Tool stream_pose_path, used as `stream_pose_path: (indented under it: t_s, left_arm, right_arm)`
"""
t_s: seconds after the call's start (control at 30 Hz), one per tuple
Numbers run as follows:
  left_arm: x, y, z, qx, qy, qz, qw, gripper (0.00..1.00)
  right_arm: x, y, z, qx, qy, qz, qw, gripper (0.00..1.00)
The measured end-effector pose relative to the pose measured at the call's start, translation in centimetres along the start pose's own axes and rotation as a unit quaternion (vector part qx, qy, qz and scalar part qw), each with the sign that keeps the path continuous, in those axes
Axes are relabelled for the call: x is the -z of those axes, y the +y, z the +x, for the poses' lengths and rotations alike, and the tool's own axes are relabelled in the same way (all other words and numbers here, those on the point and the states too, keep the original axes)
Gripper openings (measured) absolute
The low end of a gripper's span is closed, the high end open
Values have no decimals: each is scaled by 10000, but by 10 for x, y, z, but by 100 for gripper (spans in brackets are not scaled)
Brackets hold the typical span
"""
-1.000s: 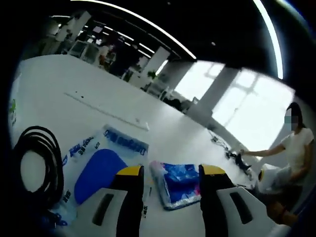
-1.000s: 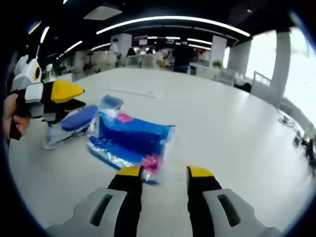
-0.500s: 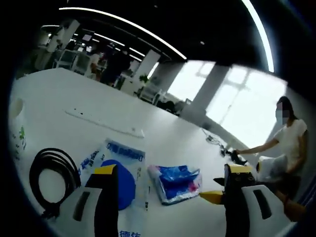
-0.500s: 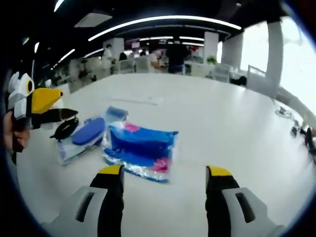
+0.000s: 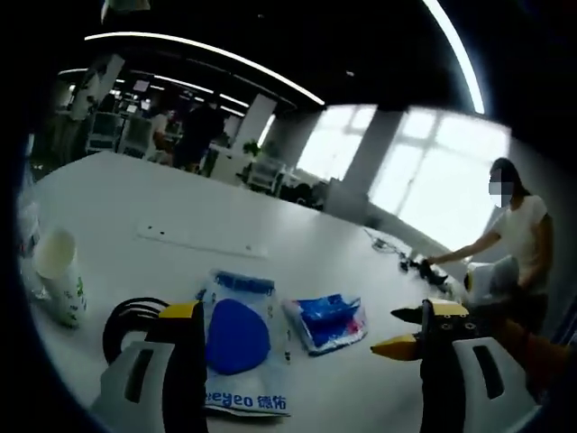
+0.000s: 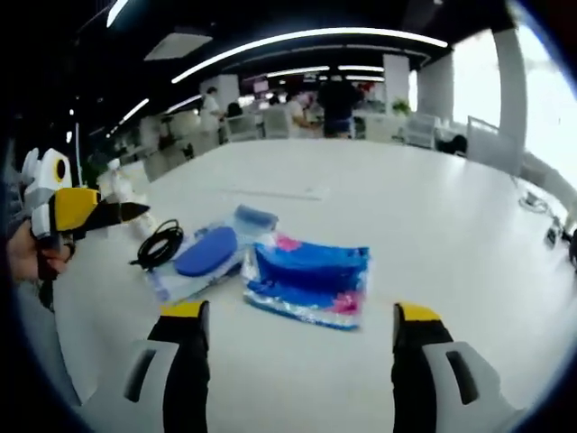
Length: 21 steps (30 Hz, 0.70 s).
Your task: Arrange the tabletop items into an orderly group along one side of the table until the central work area is clear of visible clutter.
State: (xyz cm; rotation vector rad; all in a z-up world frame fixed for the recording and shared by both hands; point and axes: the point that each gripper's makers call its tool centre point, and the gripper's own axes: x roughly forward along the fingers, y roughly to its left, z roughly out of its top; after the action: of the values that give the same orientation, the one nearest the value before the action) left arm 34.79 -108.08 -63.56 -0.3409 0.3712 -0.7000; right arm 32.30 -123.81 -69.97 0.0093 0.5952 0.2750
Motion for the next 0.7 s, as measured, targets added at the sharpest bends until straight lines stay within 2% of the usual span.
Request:
stream_pose_path:
  t_s: [0.17,0.33,0.7]
  left_arm:
    - [-3,4,-20,-32,48,232,9997,100]
    - [-4,14,-38,-98,85,254,9996,100]
    - [-11,41,-75,-481,122,368,9981,100]
  right_arm:
    - [-3,21,-1,-205,25,43,9998,85]
    - [-5,42,0,-390,63,57,9992,86]
    - [-17,87,1,-846,33,-173,9963,85]
